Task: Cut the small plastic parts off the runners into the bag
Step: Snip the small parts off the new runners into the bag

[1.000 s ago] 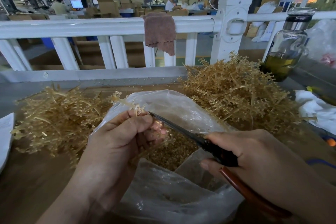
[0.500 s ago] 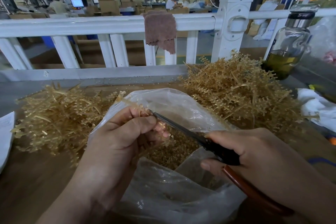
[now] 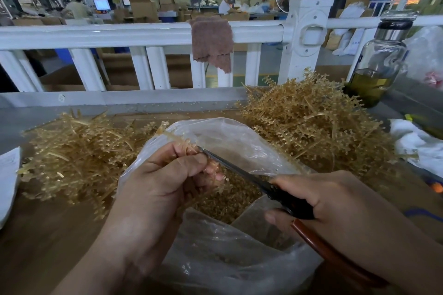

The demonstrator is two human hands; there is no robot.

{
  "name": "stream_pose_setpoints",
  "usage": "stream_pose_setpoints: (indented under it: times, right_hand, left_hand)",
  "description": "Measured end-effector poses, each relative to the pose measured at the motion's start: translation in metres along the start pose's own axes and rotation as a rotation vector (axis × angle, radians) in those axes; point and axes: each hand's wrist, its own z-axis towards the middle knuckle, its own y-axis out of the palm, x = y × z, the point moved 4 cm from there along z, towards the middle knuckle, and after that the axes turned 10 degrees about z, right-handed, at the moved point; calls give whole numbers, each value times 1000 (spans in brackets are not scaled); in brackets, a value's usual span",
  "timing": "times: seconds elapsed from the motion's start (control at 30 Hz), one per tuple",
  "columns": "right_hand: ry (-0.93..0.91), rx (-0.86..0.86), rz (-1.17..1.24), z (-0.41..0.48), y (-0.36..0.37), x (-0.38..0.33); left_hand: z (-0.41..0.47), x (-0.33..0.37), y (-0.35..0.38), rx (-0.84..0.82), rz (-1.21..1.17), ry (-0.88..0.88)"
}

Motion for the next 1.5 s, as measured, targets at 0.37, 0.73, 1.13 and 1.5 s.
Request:
stream_pose_setpoints:
  times: [0.37,0.73,1.13,1.5]
  right_hand:
    - [25,-6,4,0,0,-2]
    - [33,-18,73,0,4,5]
    - [22,18,91,0,4,3]
    - [17,22,64,0,2,3]
  left_hand:
    - [1,-1,1,-7,-22,-14]
    - [11,-7,-6,29,-32,35]
    - [1,-3,3,-40,-9,12]
    - [-1,-1,8,-62,-13,-4]
